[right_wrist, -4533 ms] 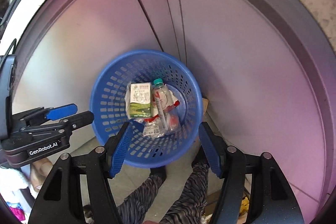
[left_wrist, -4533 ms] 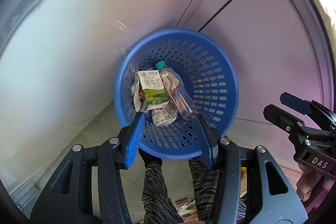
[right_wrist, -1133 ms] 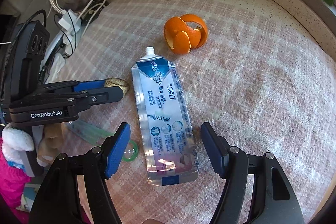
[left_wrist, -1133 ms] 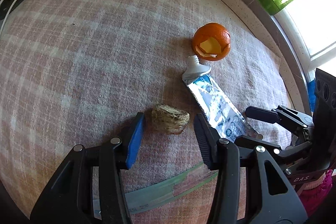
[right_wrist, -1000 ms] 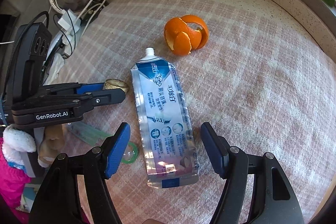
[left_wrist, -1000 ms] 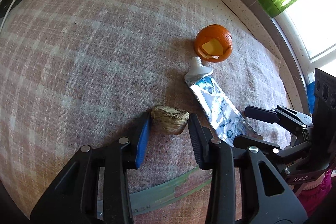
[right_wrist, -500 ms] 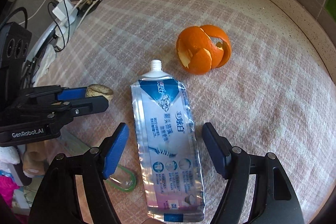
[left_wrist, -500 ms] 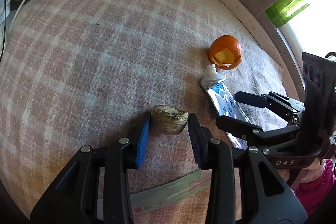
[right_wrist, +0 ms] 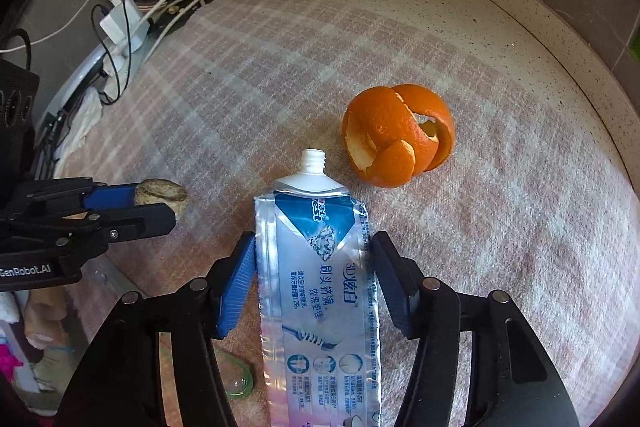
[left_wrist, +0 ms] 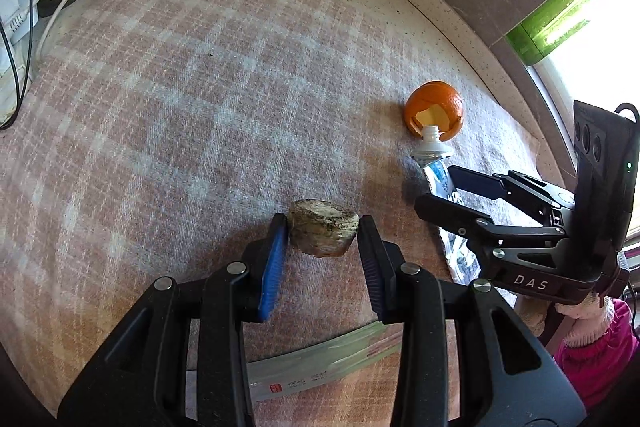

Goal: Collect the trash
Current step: 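Grasp the cork-like lump with the left tool while the right tool grasps the toothpaste tube, then carry the lump and toothpaste tube down over the blue wastebasket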

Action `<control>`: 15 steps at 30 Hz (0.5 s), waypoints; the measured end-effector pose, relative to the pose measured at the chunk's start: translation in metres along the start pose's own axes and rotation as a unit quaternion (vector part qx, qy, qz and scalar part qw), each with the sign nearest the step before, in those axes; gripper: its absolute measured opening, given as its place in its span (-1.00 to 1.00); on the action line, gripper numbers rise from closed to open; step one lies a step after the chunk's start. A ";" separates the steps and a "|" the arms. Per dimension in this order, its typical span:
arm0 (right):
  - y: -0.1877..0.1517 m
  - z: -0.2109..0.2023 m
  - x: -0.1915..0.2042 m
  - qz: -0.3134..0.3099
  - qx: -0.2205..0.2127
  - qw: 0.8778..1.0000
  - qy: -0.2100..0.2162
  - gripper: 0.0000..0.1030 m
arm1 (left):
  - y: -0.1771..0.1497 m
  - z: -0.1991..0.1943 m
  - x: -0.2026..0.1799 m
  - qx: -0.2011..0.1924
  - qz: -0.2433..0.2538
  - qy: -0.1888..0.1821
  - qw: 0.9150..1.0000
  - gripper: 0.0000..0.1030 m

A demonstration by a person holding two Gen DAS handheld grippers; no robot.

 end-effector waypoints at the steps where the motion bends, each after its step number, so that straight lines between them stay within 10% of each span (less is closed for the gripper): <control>1: 0.000 -0.004 0.000 0.003 -0.006 1.000 -0.001 0.11 | 0.000 -0.002 0.001 -0.002 0.000 0.000 1.000 -0.30; 15: -0.001 -0.082 0.016 -0.007 -0.109 0.993 -0.053 0.11 | -0.011 -0.050 -0.007 -0.036 0.014 -0.015 0.999 -0.30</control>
Point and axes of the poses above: each gripper's, at about its wrist camera, not at the fingertips, and z roughly the way its jaws point, x to its left, y to its top, the point moved 3 cm from there along z, roughly the way its jaws point, and after that the axes turned 15 degrees about -z, right-handed, at the moved point
